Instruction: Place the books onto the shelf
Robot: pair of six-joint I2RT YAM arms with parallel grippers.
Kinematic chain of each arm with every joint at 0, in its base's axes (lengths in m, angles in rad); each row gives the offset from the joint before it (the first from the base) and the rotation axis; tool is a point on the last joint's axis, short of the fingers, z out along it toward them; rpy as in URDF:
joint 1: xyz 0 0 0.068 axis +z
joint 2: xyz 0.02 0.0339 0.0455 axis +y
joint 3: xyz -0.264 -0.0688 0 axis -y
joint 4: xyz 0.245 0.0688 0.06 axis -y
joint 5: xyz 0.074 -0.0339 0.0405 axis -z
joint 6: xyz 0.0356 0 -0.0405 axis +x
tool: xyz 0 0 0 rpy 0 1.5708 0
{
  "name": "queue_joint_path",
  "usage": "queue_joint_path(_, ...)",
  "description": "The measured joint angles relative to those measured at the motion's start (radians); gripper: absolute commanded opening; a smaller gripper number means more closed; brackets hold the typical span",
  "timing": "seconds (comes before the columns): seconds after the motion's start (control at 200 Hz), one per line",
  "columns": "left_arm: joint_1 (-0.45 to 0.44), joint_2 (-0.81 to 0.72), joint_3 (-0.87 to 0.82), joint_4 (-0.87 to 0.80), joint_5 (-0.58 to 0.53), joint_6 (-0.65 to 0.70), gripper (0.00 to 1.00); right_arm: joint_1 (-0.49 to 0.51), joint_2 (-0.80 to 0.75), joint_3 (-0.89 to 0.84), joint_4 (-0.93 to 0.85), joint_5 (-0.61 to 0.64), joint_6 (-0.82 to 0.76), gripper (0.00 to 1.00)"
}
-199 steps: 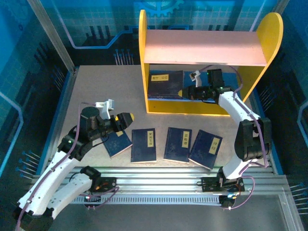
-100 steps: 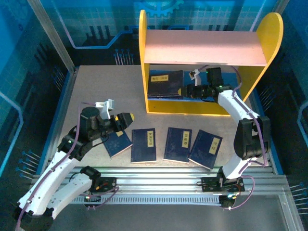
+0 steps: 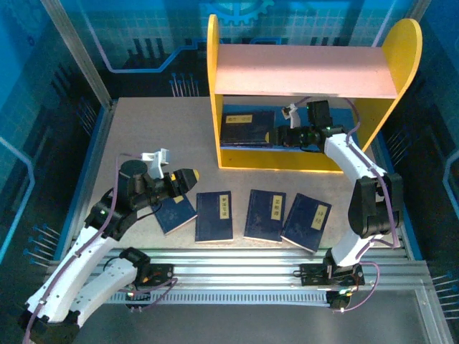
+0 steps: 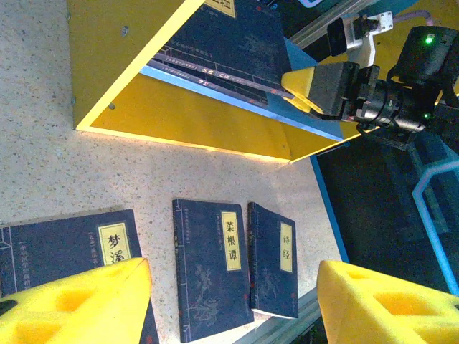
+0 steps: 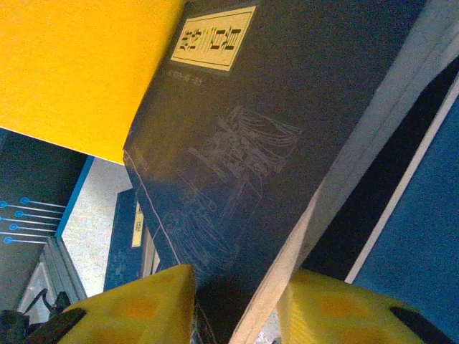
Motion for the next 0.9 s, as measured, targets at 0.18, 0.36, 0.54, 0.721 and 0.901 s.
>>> queue_joint_path(0.18, 0.000, -0.003, 0.000, 0.000, -0.006, 0.000, 0.63, 0.000, 0.000, 0.000, -0.021, 0.026, -0.014, 0.46)
queue_joint_path(0.36, 0.000, -0.005, 0.000, 0.000, -0.007, 0.000, 0.63, 0.003, 0.000, 0.004, -0.037, 0.050, -0.026, 0.53)
queue_joint_path(0.54, 0.000, -0.005, 0.000, 0.000, -0.007, 0.001, 0.64, 0.005, 0.000, 0.013, -0.048, 0.067, -0.034, 0.57)
queue_joint_path(0.721, 0.000, -0.005, 0.000, 0.000, -0.007, 0.003, 0.64, 0.005, 0.000, 0.019, -0.051, 0.071, -0.040, 0.58)
queue_joint_path(0.901, 0.000, -0.003, 0.000, 0.000, -0.007, 0.004, 0.64, 0.005, 0.001, 0.023, -0.058, 0.071, -0.041, 0.58)
